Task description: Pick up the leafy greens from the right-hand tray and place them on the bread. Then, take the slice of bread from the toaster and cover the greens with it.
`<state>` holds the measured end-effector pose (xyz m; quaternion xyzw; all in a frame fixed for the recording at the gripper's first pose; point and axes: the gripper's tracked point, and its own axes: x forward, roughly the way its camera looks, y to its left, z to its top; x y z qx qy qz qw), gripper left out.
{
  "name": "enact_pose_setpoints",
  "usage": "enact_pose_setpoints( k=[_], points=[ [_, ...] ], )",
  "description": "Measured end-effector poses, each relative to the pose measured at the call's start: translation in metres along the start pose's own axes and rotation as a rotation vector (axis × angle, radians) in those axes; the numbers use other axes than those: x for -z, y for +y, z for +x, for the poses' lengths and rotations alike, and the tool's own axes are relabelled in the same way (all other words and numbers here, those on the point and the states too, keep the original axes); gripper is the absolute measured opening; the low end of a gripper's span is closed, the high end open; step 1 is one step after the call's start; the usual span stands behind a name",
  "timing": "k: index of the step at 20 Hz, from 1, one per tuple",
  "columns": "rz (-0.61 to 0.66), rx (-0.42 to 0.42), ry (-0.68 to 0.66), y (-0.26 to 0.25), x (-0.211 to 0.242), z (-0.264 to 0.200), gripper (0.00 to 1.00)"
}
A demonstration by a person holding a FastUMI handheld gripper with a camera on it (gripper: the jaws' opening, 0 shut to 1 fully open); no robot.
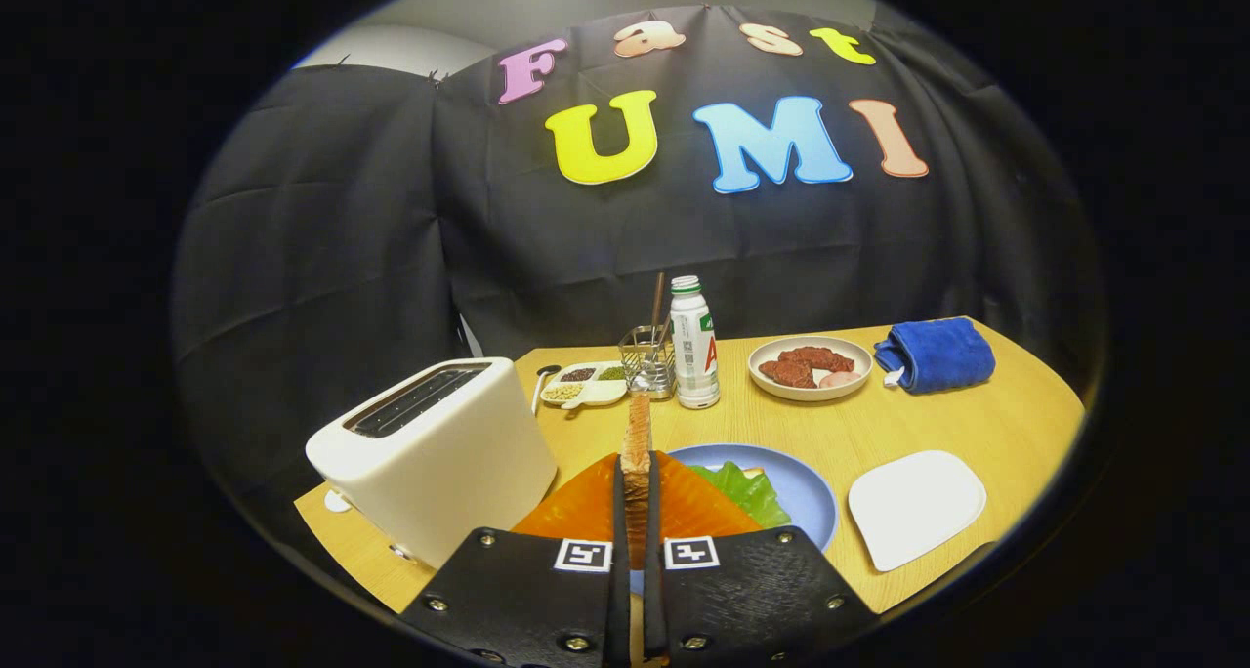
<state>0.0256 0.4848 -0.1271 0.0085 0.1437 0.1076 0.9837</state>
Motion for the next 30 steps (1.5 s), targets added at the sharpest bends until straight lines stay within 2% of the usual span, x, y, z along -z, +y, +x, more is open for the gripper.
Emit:
enact_pose_setpoints(
  k=[14, 20, 24, 30],
  points=[
    [-0.077, 0.081, 0.045, -0.051, 0.02, 0.002, 0.06],
    [-0.135, 0.101, 0.059, -0.064, 0.026, 0.006, 0.15],
    [-0.133, 0.105, 0.075, -0.072, 0.029, 0.009, 0.15],
    [-0.132, 0.094, 0.1, -0.082, 0.035, 0.011, 0.2]
  ],
)
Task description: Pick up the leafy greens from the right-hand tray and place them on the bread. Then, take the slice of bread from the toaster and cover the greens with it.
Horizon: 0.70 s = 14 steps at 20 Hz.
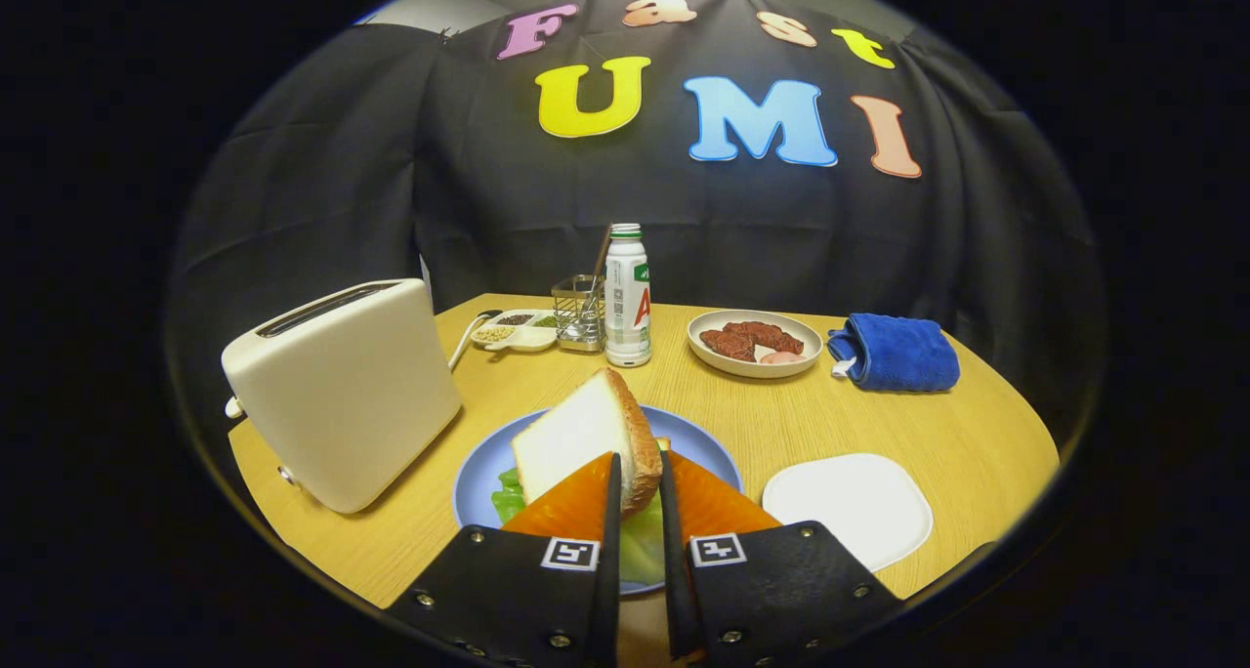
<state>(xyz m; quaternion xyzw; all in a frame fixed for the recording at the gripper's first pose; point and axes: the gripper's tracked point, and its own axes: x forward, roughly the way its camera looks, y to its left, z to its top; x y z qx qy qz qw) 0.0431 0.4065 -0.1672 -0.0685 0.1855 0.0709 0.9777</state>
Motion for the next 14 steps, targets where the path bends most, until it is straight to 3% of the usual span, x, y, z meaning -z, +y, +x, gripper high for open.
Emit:
enact_pose_setpoints(
  k=[2, 3, 4, 9, 14],
  points=[
    [-0.026, 0.031, 0.004, -0.012, 0.0, 0.001, 0.2],
    [-0.033, 0.033, 0.009, -0.014, 0.003, 0.003, 0.33],
    [-0.026, 0.025, 0.018, -0.014, 0.006, 0.004, 0.35],
    [0.022, 0.001, 0.044, -0.022, 0.014, 0.007, 0.36],
    [-0.017, -0.031, -0.047, -0.033, -0.013, 0.001, 0.39]
  ],
)
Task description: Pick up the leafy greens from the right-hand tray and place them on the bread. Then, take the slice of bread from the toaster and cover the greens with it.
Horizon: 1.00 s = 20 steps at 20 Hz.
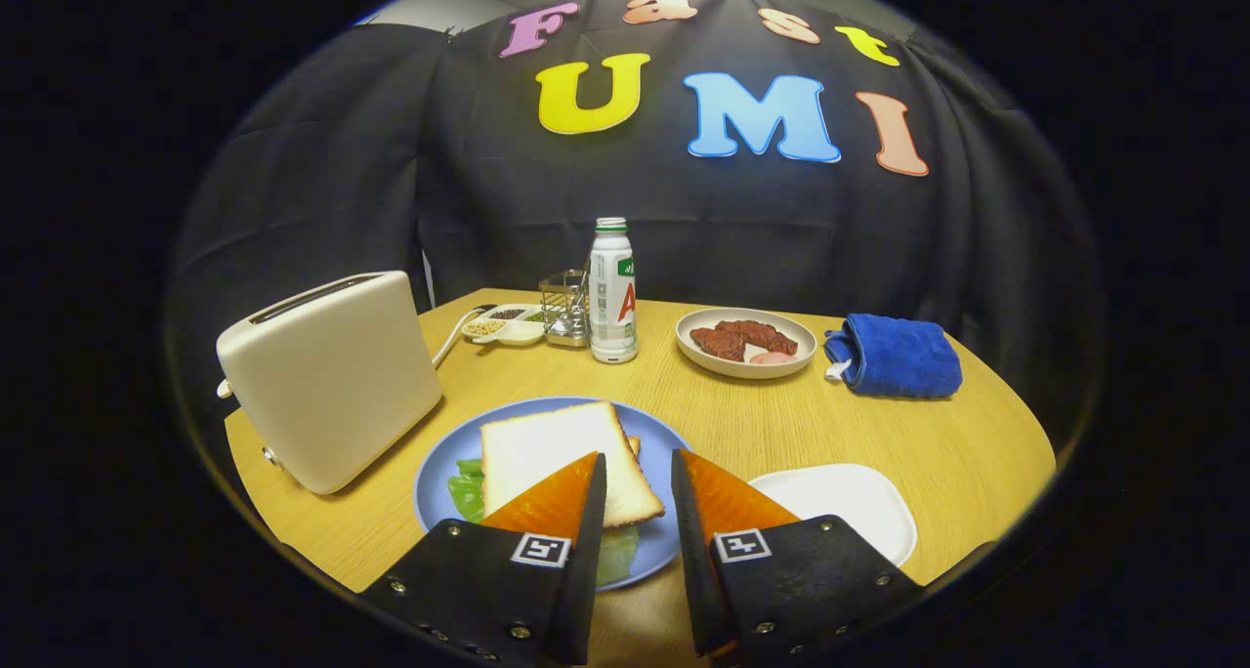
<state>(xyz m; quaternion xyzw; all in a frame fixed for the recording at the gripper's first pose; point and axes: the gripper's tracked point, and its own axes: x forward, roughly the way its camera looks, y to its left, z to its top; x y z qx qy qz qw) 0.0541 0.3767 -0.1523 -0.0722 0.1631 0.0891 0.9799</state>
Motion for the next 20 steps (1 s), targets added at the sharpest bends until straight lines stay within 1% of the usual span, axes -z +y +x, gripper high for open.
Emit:
enact_pose_setpoints(
  k=[5, 9, 12, 13, 14, 15, 16, 17, 20],
  points=[
    [0.017, -0.023, -0.162, -0.04, -0.041, -0.033, 0.39],
    [0.007, 0.0, -0.251, -0.1, -0.054, -0.063, 0.39],
    [0.035, -0.019, -0.334, -0.147, -0.059, -0.085, 0.39],
    [0.038, -0.012, -0.391, -0.169, -0.064, -0.096, 0.39],
    [0.028, 0.013, -0.449, -0.19, -0.07, -0.108, 0.39],
    [0.003, 0.056, -0.491, -0.214, -0.072, -0.119, 0.39],
    [-0.022, 0.094, -0.5, -0.235, -0.07, -0.128, 0.39],
    [-0.037, 0.115, -0.491, -0.248, -0.064, -0.133, 0.39],
    [-0.025, 0.134, -0.441, -0.286, -0.053, -0.141, 0.39]
  ],
)
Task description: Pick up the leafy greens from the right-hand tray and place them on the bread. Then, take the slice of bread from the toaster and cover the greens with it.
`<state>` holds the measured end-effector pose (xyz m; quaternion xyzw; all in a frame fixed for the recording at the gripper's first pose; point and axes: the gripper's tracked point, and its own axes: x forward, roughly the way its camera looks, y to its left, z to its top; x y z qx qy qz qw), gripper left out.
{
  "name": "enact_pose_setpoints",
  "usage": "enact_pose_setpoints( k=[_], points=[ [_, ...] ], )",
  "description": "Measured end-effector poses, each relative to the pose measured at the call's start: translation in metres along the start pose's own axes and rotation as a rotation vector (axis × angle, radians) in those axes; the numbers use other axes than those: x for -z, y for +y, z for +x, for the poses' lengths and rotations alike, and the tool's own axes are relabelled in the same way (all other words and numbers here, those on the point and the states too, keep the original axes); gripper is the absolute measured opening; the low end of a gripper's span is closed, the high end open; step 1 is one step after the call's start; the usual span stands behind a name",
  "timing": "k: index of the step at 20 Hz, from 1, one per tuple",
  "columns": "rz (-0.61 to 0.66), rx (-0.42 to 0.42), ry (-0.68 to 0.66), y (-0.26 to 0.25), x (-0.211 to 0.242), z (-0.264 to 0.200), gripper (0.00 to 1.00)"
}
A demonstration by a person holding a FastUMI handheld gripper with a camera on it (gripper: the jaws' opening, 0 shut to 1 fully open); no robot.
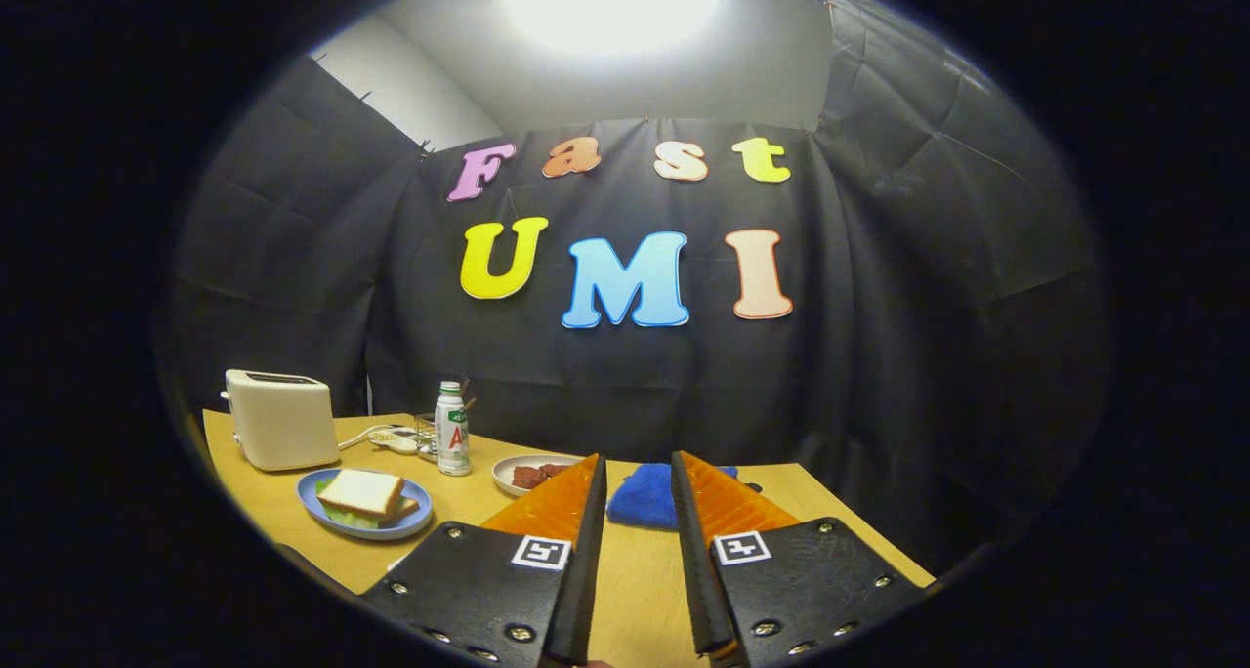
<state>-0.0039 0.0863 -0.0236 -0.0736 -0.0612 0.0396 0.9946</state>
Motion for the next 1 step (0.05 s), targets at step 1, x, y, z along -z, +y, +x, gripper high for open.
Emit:
enact_pose_setpoints(
  k=[1],
  points=[
    [0.003, 0.008, 0.016, -0.0144, 0.0036, -0.0007, 0.39]
  ],
)
